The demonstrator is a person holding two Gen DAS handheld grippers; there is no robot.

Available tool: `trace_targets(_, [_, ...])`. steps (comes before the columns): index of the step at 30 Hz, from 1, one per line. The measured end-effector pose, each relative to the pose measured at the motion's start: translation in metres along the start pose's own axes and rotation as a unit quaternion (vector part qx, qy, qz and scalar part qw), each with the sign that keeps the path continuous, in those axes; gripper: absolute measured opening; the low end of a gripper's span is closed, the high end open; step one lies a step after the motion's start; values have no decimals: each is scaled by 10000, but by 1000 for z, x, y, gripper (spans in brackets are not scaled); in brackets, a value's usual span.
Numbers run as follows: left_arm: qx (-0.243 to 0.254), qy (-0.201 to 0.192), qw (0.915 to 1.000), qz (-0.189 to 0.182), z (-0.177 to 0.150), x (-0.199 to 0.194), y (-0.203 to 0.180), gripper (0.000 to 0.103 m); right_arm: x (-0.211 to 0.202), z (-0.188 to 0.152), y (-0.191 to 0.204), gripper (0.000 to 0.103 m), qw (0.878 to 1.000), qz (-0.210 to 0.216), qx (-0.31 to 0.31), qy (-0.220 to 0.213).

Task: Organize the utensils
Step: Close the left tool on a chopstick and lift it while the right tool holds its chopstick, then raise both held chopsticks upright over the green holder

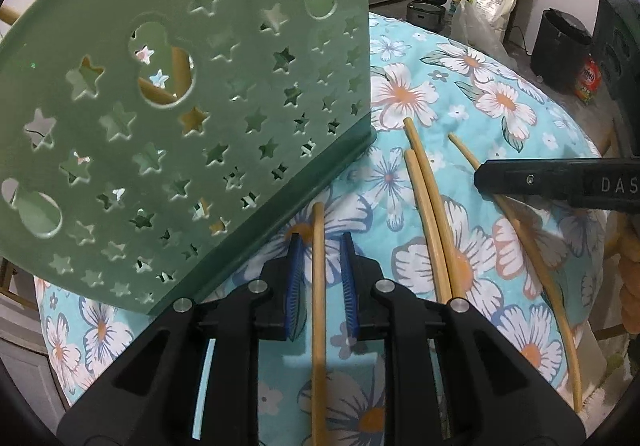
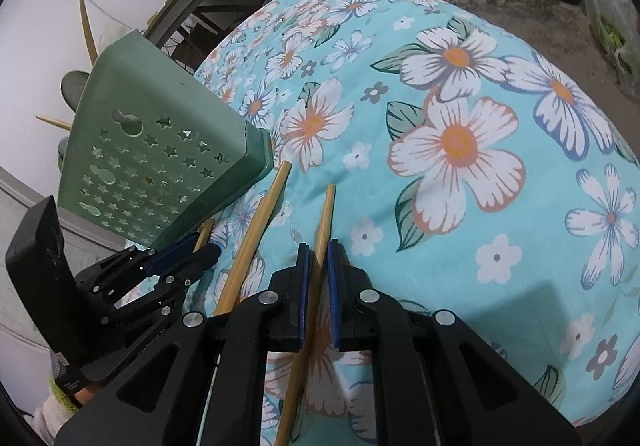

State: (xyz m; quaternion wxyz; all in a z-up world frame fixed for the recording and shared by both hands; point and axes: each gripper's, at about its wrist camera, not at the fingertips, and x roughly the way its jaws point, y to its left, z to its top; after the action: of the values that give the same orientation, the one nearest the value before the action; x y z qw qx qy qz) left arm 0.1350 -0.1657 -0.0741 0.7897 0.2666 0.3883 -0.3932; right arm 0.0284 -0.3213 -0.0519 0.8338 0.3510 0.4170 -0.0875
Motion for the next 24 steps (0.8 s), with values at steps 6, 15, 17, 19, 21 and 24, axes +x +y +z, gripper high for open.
trace_targets(6, [48, -137, 9999, 69, 2, -6, -11, 5, -2, 2, 1, 8, 9999, 73, 28, -66])
trace_targets(15, [-348, -610, 9974, -187, 6, -55, 9, 5, -29, 15, 5, 6, 9981, 490, 61, -366])
trace_targets(17, [-504, -741, 9955, -313, 9, -70, 16, 5, -37, 18, 10, 6, 9970, 623, 24, -456])
trace_targets(19, [-600, -912, 9932, -402, 12, -88, 23, 5, -45, 22, 15, 6, 9959, 696, -50, -569])
trace_targets(21, [-626, -1079, 9915, -380, 14, -104, 30, 5, -56, 26, 21, 6, 9946, 740, -135, -712])
trace_targets(24, [-750, -1311, 9877, -408, 19, -127, 42, 5, -73, 30, 31, 6, 9920, 805, -288, -934])
